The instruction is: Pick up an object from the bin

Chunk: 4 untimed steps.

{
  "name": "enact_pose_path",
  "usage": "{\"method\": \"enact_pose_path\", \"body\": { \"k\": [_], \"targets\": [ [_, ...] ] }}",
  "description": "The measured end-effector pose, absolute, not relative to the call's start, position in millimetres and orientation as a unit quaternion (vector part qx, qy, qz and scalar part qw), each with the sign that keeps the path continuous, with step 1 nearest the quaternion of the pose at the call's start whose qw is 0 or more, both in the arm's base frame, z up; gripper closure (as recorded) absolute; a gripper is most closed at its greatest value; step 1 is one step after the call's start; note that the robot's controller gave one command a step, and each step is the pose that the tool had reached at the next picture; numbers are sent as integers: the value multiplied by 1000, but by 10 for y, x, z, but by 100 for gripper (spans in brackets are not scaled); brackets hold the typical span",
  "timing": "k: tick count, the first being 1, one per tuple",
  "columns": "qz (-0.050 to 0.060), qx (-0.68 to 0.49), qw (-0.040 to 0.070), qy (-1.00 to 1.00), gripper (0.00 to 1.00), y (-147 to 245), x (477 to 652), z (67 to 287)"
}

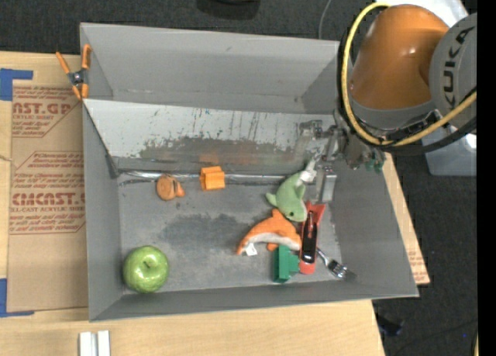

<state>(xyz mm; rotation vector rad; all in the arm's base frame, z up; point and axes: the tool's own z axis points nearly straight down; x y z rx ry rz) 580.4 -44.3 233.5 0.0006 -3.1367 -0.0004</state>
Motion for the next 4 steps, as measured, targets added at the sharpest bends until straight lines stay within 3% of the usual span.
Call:
{"method": "enact_pose_path", "body": {
  "k": [1,2,3,4],
  "targets": [
    [0,0,-1,-1000,0,-444,5820,2377],
    [1,94,-3,-996,0,-381,5538,1605],
    [1,206,-5,-978,0,-171,5043,1599],
    [0,343,-1,-939,0,-178,5058,1422]
  ]
}}
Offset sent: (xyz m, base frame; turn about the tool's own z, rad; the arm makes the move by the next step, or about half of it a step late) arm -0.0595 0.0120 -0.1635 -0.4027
